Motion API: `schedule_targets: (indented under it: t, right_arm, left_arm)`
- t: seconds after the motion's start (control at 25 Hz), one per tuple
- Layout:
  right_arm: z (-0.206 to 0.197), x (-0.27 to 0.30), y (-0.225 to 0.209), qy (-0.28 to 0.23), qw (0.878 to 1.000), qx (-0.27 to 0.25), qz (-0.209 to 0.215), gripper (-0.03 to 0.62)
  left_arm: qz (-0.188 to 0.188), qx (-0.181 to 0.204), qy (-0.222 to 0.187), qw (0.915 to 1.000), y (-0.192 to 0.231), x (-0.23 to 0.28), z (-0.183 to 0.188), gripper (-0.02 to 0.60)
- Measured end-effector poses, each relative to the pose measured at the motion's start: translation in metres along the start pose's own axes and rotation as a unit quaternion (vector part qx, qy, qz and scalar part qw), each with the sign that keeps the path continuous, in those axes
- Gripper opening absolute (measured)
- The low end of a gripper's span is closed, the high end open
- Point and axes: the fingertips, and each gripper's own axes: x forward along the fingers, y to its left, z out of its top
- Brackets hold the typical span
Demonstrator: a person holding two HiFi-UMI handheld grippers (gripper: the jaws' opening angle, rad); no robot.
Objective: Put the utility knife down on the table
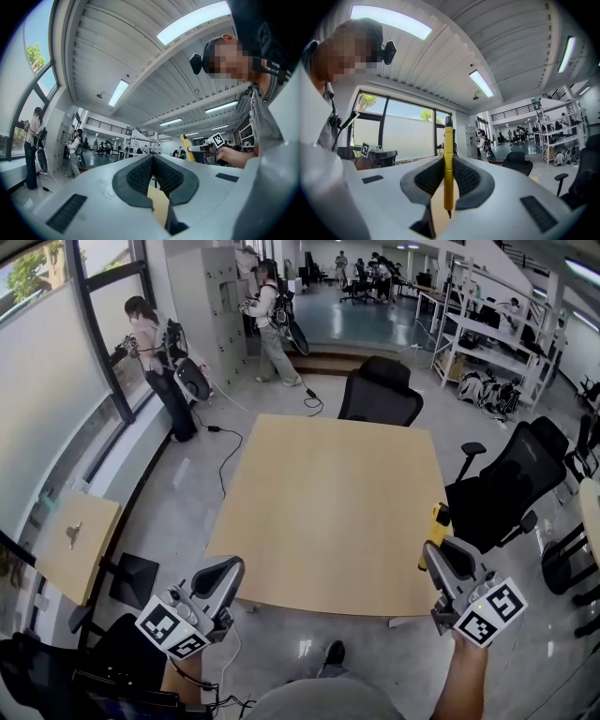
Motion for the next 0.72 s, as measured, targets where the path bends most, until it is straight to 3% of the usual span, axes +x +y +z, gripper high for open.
schedule_targets:
  t: [0.36,0.72]
  right_arm:
    - [0.006,0.046,-0.075,0.009,1.000,0.000,0.024,0.061]
    - [0.010,0.068,-0.128,0.003,0.999,0.007,0.050,0.061]
  left_arm:
    - [0.017,-0.006,-0.002,0.9998,0.029,0.075,-0.015,0.005]
    - [0.038,-0.001,0.013,0.9992,0.031,0.121,-0.026,0.005]
